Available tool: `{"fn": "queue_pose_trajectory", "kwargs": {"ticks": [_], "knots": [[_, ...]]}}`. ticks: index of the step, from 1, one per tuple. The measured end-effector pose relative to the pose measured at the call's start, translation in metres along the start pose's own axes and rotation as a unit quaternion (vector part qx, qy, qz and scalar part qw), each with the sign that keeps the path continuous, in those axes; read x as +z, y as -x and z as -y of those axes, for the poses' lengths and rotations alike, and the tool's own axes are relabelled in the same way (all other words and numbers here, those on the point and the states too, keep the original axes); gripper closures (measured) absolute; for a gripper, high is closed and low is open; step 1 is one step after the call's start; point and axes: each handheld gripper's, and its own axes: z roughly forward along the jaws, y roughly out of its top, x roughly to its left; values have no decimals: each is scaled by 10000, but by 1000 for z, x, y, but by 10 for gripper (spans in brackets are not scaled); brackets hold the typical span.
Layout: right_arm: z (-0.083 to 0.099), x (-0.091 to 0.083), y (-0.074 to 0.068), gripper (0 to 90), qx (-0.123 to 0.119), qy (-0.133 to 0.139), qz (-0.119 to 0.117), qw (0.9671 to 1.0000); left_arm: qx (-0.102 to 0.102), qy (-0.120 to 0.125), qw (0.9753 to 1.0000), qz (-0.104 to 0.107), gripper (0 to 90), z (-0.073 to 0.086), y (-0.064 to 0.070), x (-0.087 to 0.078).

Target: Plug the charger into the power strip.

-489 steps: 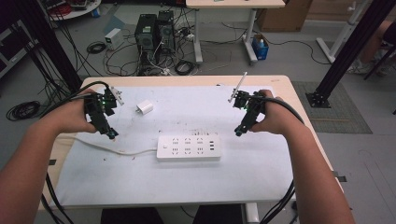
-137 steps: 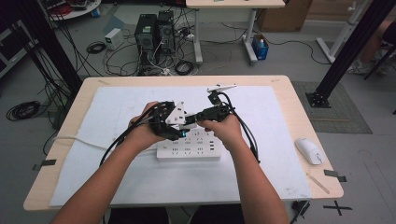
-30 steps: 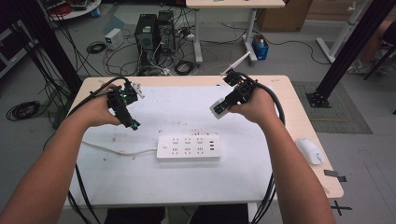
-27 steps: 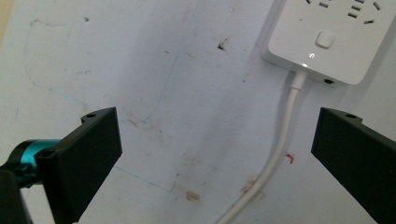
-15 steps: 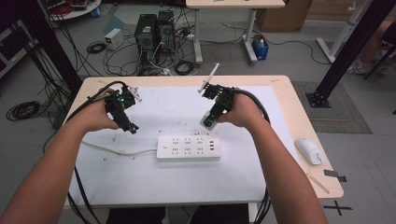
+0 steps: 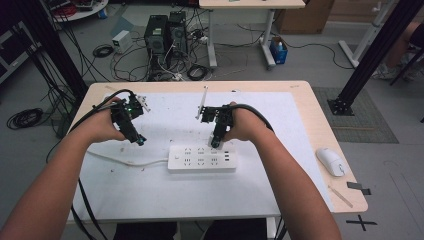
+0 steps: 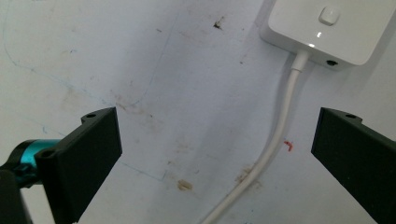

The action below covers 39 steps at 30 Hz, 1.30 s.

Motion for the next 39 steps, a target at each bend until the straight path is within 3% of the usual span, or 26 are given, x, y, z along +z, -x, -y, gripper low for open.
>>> {"fn": "queue_pose_trajectory", "kwargs": {"ticks": [8, 26, 27, 31, 37, 39], "knots": [[-5, 10, -1, 624, -329, -216, 19, 9992, -72, -52, 10000, 1, 17, 5, -4, 1], [-8, 18, -9, 625, -731, -357, 120, 9966, -115, -70, 9999, 14, 17, 7, -4, 3], [-10, 19, -10, 625, -895, -391, 179, 9951, -149, -61, 9999, 9, 17, 8, -4, 3], [-14, 22, -13, 626, -1036, -507, 244, 9930, -155, -57, 9999, 5, 17, 8, -4, 3], [-16, 30, -14, 628, -1095, -621, 277, 9917, -138, -64, 9999, 23, 17, 9, -2, 3], [-15, 29, -13, 628, -979, -646, 238, 9928, -112, -85, 9999, 28, 17, 9, -2, 3]]}}
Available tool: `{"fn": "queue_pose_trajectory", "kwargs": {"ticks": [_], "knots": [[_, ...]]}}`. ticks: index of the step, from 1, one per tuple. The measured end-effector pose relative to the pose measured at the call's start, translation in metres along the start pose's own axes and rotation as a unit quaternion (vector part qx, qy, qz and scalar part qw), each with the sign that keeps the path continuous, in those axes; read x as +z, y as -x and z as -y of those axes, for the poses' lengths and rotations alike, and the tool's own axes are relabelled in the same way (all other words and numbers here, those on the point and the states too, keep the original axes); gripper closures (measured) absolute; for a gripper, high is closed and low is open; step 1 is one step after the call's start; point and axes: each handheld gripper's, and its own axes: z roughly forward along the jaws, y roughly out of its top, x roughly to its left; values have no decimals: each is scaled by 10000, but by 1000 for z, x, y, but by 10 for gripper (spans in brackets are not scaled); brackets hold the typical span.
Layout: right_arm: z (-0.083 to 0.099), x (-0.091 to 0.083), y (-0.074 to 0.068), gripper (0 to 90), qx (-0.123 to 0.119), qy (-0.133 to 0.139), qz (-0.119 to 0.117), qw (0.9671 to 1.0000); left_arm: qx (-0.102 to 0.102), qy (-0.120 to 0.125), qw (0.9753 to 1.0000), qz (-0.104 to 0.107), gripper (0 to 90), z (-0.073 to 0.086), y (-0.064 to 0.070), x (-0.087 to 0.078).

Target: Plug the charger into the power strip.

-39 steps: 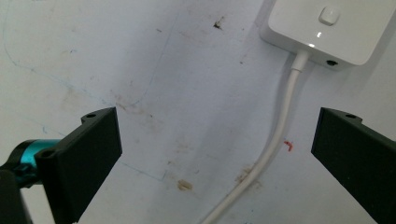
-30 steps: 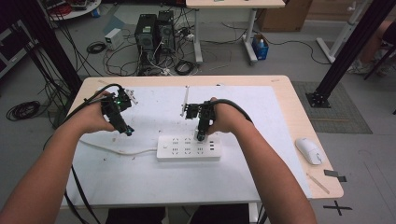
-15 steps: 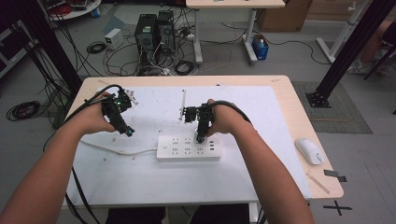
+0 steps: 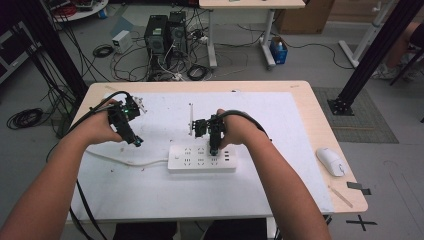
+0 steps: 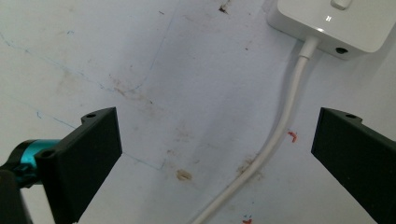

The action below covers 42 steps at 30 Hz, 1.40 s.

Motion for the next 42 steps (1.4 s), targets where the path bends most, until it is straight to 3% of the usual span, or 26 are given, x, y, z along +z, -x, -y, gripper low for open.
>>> {"fn": "queue_pose_trajectory", "kwargs": {"ticks": [3, 11, 15, 18, 23, 30, 33, 42], "knots": [[1, 0, 0, 629, -3, 44, 4, 10000, 1, -146, 9999, -30, 17, 2, -2, 1], [2, 1, 0, 630, -96, 92, 54, 9999, 23, -196, 9998, -12, 17, 3, -1, 2], [-2, 2, -8, 631, -190, -43, 280, 9994, 45, -234, 9997, -9, 17, 3, -1, 1], [2, 2, -4, 631, -82, 58, 168, 9998, 44, -246, 9997, -16, 17, 3, -2, 1], [-6, 3, -15, 632, -229, -213, 444, 9985, 38, -269, 9996, -17, 17, 2, -2, 3], [-5, 4, -8, 632, -157, -122, 284, 9994, 52, -282, 9996, -2, 17, 0, -2, 4], [-1, 7, -4, 632, -130, 42, 162, 9998, 58, -225, 9997, -20, 17, -1, 0, 1], [-2, 6, -4, 604, -126, -22, 132, 9998, 47, -232, 9997, -48, 17, 5, 0, -4]]}}
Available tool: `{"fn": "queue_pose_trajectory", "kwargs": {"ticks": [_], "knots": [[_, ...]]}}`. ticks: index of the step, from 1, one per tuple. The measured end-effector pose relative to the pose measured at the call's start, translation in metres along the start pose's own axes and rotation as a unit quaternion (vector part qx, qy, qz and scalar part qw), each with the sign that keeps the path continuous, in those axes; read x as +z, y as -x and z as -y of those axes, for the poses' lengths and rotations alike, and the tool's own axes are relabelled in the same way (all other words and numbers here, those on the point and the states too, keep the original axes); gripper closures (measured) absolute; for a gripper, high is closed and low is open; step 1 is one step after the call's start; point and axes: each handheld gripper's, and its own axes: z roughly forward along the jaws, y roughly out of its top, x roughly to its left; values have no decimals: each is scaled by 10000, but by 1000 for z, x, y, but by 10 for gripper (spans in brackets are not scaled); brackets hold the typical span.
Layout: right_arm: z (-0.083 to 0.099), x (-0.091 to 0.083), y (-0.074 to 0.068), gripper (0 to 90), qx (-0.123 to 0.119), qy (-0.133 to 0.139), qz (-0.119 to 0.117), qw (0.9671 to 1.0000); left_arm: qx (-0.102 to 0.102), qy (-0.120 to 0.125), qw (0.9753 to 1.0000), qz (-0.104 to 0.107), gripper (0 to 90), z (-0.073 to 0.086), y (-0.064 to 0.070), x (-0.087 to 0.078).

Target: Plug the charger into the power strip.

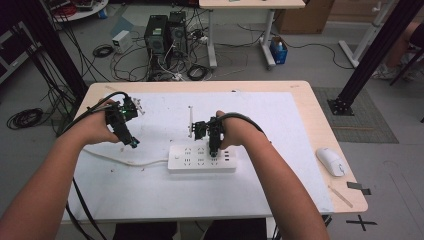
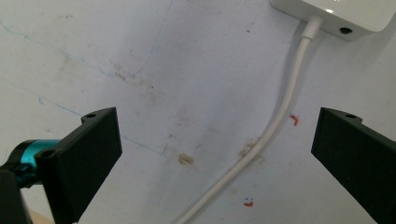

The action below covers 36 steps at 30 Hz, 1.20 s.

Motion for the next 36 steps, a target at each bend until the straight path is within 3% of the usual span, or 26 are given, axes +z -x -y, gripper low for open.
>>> {"fn": "queue_pose_trajectory", "kwargs": {"ticks": [2, 4, 8, 14, 15, 17, 22, 28, 30, 34, 35, 36], "knots": [[-1, 0, 1, 509, 61, 36, -123, 9999, -66, 0, 10000, 24, 17, 2, -2, 2], [-2, -4, 0, 488, 105, -51, -100, 9999, -111, -20, 9999, 13, 17, 2, -4, 3], [2, -8, 2, 475, 80, 48, -113, 9999, -79, -8, 10000, 20, 17, 0, -4, 2], [14, -24, 4, 419, 330, 452, -190, 9983, -108, 37, 9999, -6, 17, -4, -2, 1], [19, -32, 4, 411, 433, 711, -202, 9963, -79, 3, 10000, -4, 17, -5, -2, -1], [20, -33, 4, 411, 465, 744, -186, 9960, -79, 3, 10000, -4, 17, -5, -2, -1], [36, -46, 7, 354, 793, 1034, -136, 9914, -81, -42, 10000, -30, 17, -8, 1, -3], [44, -55, 7, 304, 946, 1405, -77, 9855, -30, -31, 10000, -45, 17, -12, 2, -7], [45, -56, 8, 284, 962, 1439, -64, 9849, -32, -17, 10000, -57, 17, -12, 3, -8], [53, -59, 10, 233, 1103, 1660, -23, 9799, 33, -22, 10000, -60, 17, -15, 3, -12], [53, -59, 10, 233, 1103, 1660, -23, 9799, 33, -22, 10000, -60, 17, -15, 3, -12], [58, -60, 11, 224, 1254, 1720, 16, 9771, 60, -27, 10000, -61, 17, -15, 3, -12]]}}
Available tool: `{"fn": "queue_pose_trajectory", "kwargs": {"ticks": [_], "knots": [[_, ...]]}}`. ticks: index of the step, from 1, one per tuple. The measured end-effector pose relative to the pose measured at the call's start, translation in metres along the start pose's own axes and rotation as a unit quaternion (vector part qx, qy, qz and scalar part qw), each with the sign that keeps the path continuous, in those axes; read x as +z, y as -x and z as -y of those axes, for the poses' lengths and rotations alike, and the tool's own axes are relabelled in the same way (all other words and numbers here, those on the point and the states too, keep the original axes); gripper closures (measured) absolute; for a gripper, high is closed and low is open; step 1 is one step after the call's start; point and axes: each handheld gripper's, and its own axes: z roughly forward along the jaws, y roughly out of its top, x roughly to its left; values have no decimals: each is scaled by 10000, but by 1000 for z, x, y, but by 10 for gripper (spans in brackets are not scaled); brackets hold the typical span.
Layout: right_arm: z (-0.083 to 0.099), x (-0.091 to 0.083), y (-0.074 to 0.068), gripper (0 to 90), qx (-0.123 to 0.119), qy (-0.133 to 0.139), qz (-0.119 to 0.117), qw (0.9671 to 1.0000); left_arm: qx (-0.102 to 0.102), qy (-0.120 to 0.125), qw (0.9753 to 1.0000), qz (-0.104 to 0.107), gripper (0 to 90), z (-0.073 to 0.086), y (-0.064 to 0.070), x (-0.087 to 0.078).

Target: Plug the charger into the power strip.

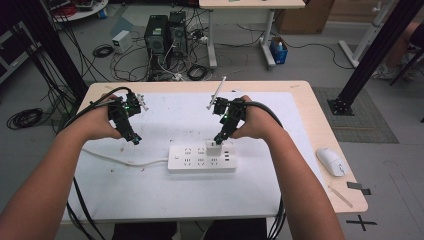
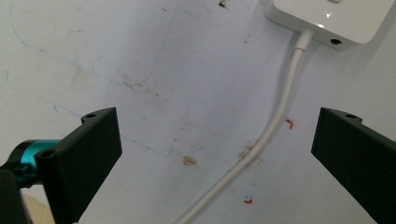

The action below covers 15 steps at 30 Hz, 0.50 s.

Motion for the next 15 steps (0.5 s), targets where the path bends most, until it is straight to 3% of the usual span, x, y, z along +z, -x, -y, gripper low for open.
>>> {"fn": "queue_pose_trajectory", "kwargs": {"ticks": [4, 5, 12, 13, 14, 15], "knots": [[5, -6, 1, 209, 123, 19, 122, 9998, 39, 5, 10000, 8, 17, -1, 0, 0], [9, -10, 0, 127, 114, 53, 219, 9997, 55, 28, 10000, 40, 17, -1, -1, 0], [20, -22, -4, 120, 153, -56, 362, 9992, 156, -42, 9998, 73, 17, -7, 0, -2], [22, -24, -4, 94, 127, -68, 393, 9991, 194, -60, 9998, 81, 17, -8, 0, -3], [25, -26, -4, 10, 186, -105, 507, 9985, 231, -79, 9996, 103, 17, -10, 1, -5], [25, -26, -4, 10, 186, -105, 507, 9985, 231, -79, 9996, 103, 17, -10, 1, -5]]}}
